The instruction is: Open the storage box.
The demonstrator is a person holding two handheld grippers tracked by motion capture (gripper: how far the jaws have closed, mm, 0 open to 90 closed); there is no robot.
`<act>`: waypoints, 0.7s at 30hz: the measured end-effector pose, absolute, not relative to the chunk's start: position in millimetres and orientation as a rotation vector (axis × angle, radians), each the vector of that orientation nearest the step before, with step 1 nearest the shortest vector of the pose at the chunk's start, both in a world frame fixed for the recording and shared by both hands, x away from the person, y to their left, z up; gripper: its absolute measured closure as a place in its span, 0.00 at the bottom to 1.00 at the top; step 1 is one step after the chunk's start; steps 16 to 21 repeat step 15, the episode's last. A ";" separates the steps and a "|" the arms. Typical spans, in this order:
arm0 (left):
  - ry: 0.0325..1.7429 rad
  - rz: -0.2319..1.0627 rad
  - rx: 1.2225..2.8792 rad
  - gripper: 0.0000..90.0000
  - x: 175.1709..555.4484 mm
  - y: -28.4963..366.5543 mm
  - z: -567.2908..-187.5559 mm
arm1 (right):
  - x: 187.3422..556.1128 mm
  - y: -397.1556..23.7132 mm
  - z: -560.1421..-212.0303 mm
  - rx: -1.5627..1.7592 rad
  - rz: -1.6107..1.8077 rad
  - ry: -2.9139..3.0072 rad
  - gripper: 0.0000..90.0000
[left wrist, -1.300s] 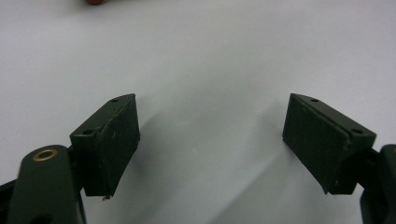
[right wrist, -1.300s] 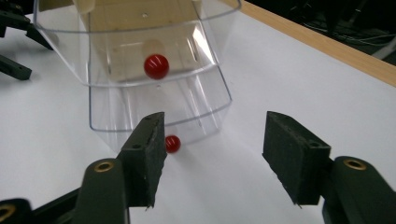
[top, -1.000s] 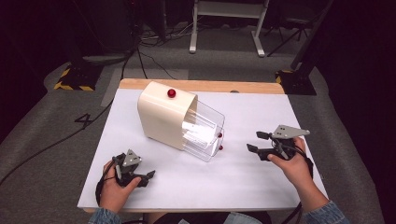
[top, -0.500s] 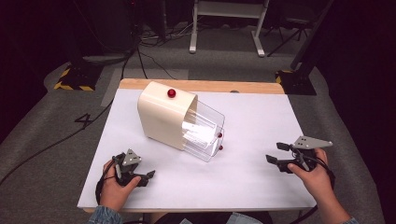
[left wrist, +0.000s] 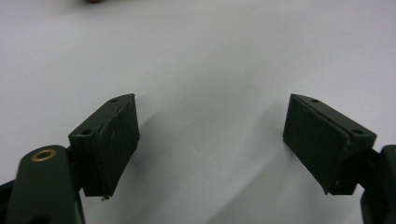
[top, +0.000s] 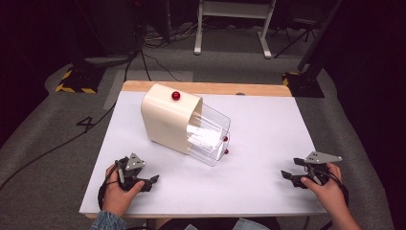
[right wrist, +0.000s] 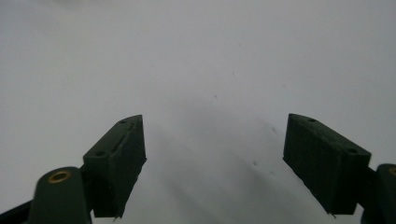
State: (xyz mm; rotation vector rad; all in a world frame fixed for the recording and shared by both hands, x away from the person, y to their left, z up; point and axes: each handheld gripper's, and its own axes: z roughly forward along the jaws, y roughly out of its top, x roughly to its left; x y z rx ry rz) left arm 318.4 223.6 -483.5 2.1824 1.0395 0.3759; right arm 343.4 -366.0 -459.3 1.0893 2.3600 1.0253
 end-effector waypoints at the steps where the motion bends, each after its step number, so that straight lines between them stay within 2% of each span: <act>1: 1.039 0.376 2.182 0.21 318.4 223.6 -483.5 | 343.4 -366.0 -459.3 1.089 1.025 2.360 0.24; 6: 1.040 0.375 2.182 0.21 318.5 223.7 -483.5 | 344.4 -370.6 -481.1 1.123 0.992 2.344 0.18; 21: 1.040 0.374 2.183 0.20 318.6 223.6 -483.5 | 343.6 -370.7 -481.6 1.122 0.994 2.334 0.17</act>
